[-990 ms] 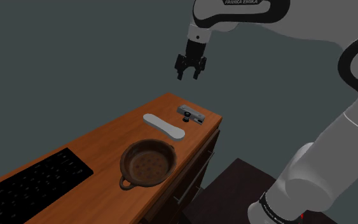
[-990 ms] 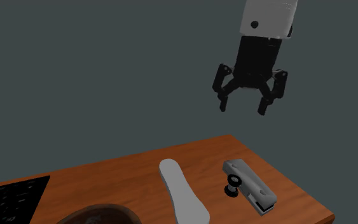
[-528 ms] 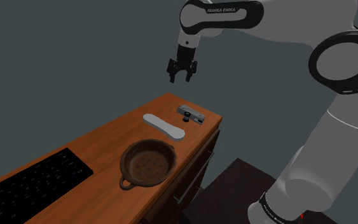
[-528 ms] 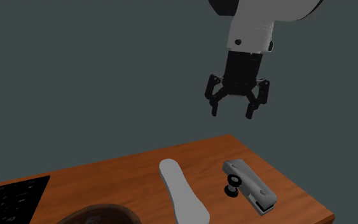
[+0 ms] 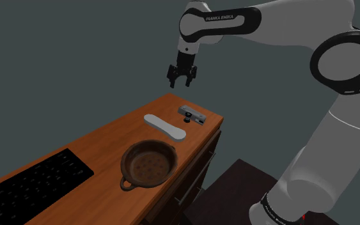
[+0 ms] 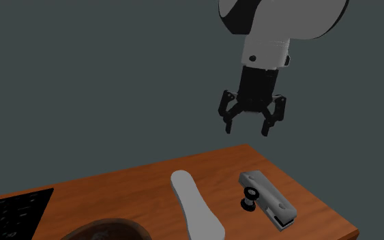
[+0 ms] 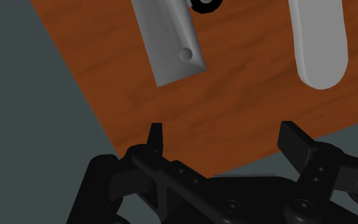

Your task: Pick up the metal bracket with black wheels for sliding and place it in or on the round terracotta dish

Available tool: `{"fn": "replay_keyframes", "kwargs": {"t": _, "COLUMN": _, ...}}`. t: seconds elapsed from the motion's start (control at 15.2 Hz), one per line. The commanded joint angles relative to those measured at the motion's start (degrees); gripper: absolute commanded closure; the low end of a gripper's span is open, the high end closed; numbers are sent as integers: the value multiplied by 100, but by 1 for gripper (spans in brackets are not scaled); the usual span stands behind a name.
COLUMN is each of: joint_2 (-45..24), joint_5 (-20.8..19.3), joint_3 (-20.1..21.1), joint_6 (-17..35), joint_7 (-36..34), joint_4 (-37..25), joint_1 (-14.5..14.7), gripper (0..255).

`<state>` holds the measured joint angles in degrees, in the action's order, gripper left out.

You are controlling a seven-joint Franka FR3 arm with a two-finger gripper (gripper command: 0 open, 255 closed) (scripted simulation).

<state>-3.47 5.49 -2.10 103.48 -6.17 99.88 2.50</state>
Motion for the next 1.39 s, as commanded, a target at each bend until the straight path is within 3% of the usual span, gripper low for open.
{"fn": "replay_keyframes", "kwargs": {"t": 0.0, "joint_2": 0, "joint_5": 0, "joint_3": 0, "joint_6": 4, "joint_7": 0, "joint_4": 3, "joint_1": 0, "gripper": 0}}
{"fn": "replay_keyframes", "kwargs": {"t": 0.13, "joint_2": 0, "joint_5": 0, "joint_3": 0, "joint_6": 3, "joint_7": 0, "joint_4": 2, "joint_1": 0, "gripper": 0}}
{"fn": "replay_keyframes", "kwargs": {"t": 0.2, "joint_2": 0, "joint_5": 0, "joint_3": 0, "joint_6": 3, "joint_7": 0, "joint_4": 2, "joint_1": 0, "gripper": 255}}
{"fn": "replay_keyframes", "kwargs": {"t": 0.79, "joint_2": 0, "joint_5": 0, "joint_3": 0, "joint_6": 3, "joint_7": 0, "joint_4": 2, "joint_1": 0, "gripper": 255}}
{"fn": "replay_keyframes", "kwargs": {"t": 0.86, "joint_2": 0, "joint_5": 0, "joint_3": 0, "joint_6": 3, "joint_7": 0, "joint_4": 2, "joint_1": 0, "gripper": 0}}
{"fn": "replay_keyframes", "kwargs": {"t": 1.32, "joint_2": 815, "joint_5": 75, "joint_3": -121, "joint_6": 848, "joint_7": -99, "joint_4": 1883, "joint_1": -121, "gripper": 0}}
